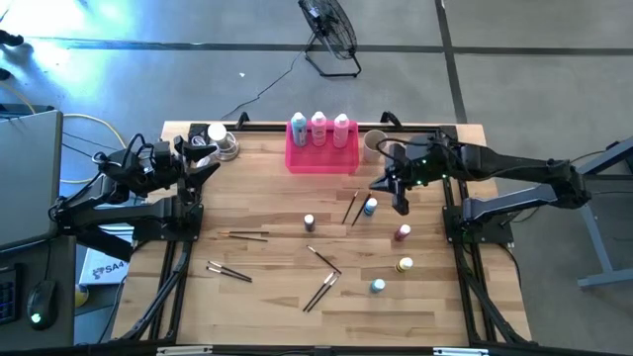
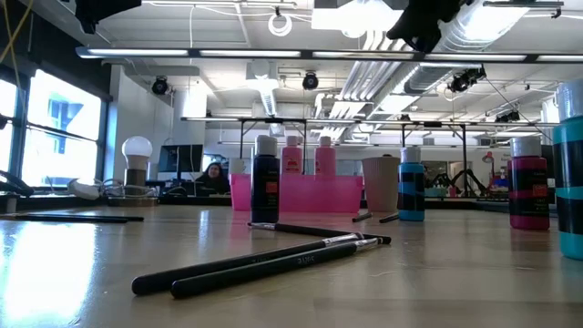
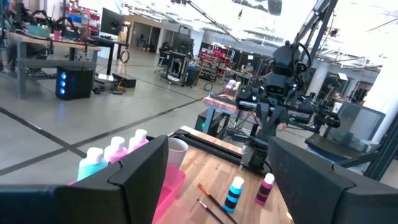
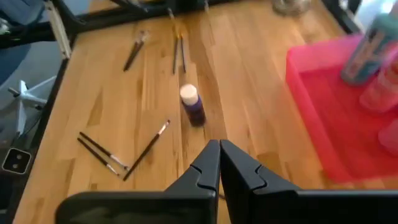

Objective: Pick & Place Paint Supplies
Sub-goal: Put the small blue paint bottle into the pink bin

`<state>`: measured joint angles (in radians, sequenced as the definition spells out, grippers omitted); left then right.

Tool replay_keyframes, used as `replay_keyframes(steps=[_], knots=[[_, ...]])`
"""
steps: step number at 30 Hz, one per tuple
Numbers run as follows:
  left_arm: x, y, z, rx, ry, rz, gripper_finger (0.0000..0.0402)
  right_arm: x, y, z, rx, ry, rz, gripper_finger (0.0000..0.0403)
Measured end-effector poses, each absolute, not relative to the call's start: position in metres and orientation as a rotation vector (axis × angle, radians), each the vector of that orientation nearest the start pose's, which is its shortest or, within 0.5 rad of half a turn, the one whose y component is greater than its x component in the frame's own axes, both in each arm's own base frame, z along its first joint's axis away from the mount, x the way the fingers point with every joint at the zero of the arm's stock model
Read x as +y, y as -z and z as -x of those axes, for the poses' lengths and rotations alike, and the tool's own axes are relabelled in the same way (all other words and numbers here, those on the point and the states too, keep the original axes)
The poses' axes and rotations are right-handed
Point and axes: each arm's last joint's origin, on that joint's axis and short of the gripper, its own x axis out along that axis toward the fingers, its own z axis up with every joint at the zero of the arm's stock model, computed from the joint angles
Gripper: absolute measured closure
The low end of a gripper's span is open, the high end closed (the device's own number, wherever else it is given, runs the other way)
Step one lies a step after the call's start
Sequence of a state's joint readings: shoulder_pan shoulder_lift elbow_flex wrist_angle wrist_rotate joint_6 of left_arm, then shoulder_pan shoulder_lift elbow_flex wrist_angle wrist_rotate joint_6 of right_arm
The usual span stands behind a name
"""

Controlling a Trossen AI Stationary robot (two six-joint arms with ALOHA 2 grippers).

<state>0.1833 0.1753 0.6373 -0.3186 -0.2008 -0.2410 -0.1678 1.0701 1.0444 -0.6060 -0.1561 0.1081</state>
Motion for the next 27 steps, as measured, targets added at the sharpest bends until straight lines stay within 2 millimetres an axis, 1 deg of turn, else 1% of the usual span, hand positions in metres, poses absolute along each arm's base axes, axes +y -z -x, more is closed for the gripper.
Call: replay_keyframes(steps=[4,7,11,16,20,23,27], knots=[[0.014,-0.325,-0.046,-0.178,-0.367,0.239,0.0130,-0.033,-0.327,-0.218,0.661,0.071,-0.231,0.0394],[0.015,-0.324,-0.046,-0.163,-0.371,0.239,0.0130,-0.034,-0.318,-0.223,0.720,0.065,-0.208,0.0374],[0.015,-0.323,-0.046,-0.153,-0.372,0.239,0.0130,-0.035,-0.309,-0.229,0.776,0.070,-0.214,0.0321],[0.015,-0.322,-0.046,-0.146,-0.373,0.239,0.0130,-0.037,-0.299,-0.236,0.833,0.087,-0.216,0.0235],[0.015,-0.322,-0.046,-0.147,-0.373,0.239,0.0130,-0.039,-0.290,-0.241,0.885,0.157,-0.204,0.0181],[0.015,-0.322,-0.046,-0.147,-0.373,0.239,0.0130,-0.041,-0.283,-0.244,0.940,0.188,-0.213,0.0159],[0.015,-0.322,-0.046,-0.146,-0.373,0.239,0.0130,-0.041,-0.271,-0.248,1.018,0.191,-0.221,0.0155]])
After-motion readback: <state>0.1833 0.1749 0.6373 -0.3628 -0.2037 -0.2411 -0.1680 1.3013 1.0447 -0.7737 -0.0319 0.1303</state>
